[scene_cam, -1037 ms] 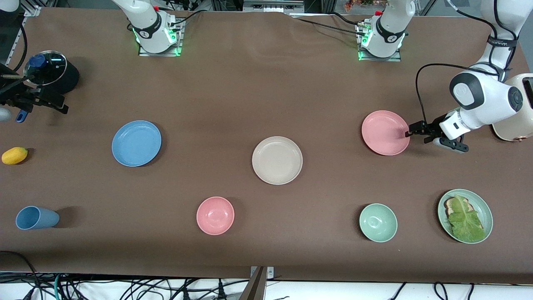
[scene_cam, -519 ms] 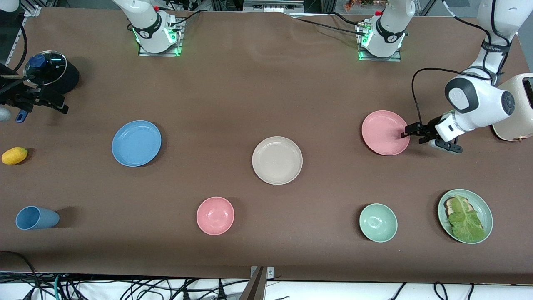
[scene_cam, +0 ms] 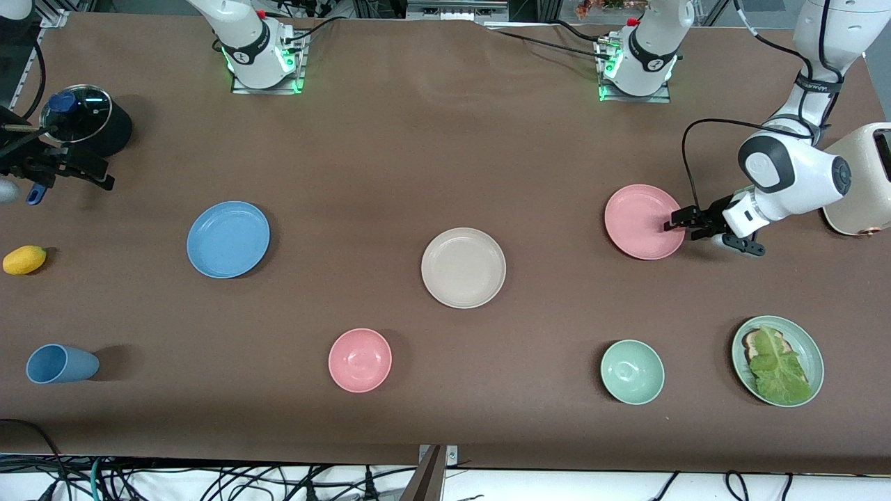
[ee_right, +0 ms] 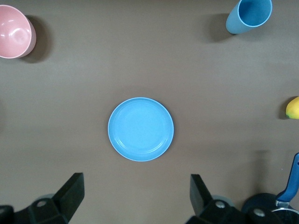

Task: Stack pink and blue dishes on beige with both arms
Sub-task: 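Lower the left gripper and pinch the pink plate's rim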

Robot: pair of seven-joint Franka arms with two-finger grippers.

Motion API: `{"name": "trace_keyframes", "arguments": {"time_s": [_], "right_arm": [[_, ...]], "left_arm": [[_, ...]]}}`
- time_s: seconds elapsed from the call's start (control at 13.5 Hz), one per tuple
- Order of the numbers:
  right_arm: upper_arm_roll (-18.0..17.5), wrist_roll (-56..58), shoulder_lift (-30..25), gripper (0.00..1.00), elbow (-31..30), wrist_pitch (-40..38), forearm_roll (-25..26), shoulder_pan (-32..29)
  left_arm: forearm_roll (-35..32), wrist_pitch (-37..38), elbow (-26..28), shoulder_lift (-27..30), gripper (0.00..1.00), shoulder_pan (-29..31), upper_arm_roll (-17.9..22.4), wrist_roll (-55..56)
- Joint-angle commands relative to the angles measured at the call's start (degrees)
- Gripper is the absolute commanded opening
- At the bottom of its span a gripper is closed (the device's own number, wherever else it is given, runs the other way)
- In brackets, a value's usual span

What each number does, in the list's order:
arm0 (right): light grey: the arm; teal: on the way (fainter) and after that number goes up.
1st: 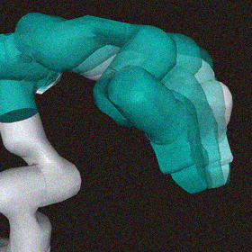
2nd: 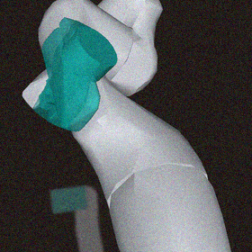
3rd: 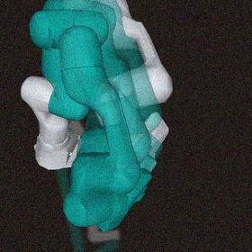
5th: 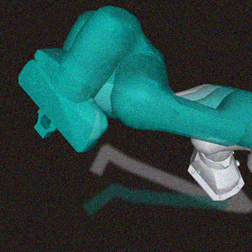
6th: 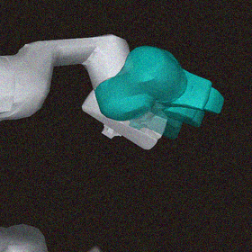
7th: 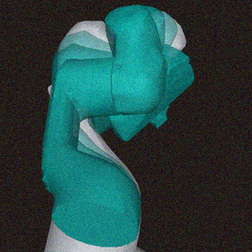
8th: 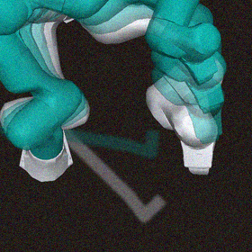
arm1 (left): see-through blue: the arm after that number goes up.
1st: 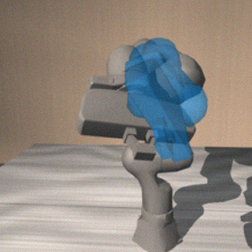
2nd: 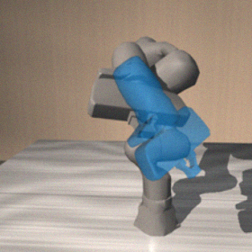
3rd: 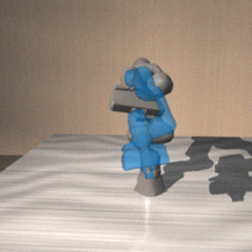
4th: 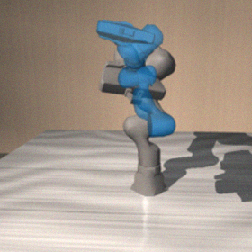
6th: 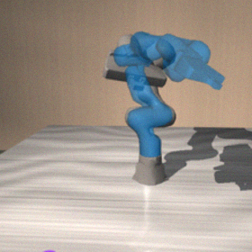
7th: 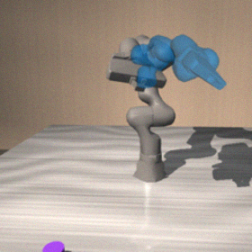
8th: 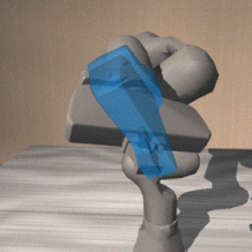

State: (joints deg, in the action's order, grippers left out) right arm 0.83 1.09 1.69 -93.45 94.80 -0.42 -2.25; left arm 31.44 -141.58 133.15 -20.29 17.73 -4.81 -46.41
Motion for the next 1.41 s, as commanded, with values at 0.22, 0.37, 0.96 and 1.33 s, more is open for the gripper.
{"name": "trace_keyframes", "arguments": {"time_s": [0.22,0.37,0.96,1.33], "right_arm": [[-0.5,0.6,-0.2,1.00,0.8,-1.1,0.5,-0.5],[-0.5,0.6,-0.2,1.00,0.8,-1.1,0.5,-0.5],[-0.5,0.6,-0.2,1.00,0.8,-1.1,0.5,-0.5],[-0.5,0.6,-0.2,1.00,0.8,-1.1,0.5,-0.5]], "left_arm": [[2.2,0.4,0.3,0.6,0.71,0.4,-0.1,-3.6],[2.2,0.4,1.3,1.4,0.74,1.7,0.1,-6.0],[6.2,-0.4,7.6,5.6,0.80,0.9,0.2,-6.1],[6.3,-0.4,7.6,5.6,0.00,0.7,0.2,-6.1]]}}
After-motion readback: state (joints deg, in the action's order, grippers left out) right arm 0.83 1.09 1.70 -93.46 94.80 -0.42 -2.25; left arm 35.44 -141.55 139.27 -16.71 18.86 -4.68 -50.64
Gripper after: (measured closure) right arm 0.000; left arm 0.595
